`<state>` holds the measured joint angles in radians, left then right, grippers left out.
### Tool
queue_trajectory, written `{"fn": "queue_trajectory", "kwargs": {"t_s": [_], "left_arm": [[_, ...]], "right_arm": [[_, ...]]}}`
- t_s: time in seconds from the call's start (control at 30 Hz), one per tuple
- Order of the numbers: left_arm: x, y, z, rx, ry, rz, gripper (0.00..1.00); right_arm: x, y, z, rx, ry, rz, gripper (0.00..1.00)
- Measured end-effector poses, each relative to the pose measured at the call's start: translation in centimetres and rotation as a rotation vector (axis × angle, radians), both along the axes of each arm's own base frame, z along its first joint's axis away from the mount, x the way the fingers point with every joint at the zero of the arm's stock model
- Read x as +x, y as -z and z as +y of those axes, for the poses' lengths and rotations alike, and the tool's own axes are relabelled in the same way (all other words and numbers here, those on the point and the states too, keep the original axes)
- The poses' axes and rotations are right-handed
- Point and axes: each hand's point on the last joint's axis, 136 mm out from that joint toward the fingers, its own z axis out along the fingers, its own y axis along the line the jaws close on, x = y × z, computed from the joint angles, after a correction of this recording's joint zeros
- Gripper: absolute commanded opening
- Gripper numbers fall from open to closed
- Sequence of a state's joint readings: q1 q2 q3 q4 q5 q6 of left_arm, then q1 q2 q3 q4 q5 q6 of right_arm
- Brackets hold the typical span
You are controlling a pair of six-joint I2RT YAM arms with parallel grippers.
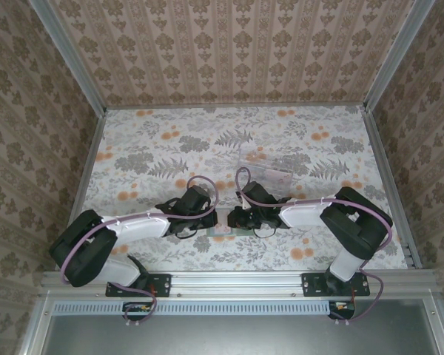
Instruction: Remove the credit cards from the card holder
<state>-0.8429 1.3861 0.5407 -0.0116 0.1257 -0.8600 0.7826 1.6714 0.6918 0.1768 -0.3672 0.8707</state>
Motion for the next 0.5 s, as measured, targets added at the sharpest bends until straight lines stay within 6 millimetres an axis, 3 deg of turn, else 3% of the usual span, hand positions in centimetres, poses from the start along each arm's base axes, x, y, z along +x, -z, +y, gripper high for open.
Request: {"fn": "queue_trajectory", "kwargs": {"t_s": [0.5], "left_arm": [[0.07,0.08,0.05,0.006,-0.003,-0.005,0.0]], "right_arm": [[0.24,0.04,-0.53,0.097,0.041,0.021,0.13]]}}
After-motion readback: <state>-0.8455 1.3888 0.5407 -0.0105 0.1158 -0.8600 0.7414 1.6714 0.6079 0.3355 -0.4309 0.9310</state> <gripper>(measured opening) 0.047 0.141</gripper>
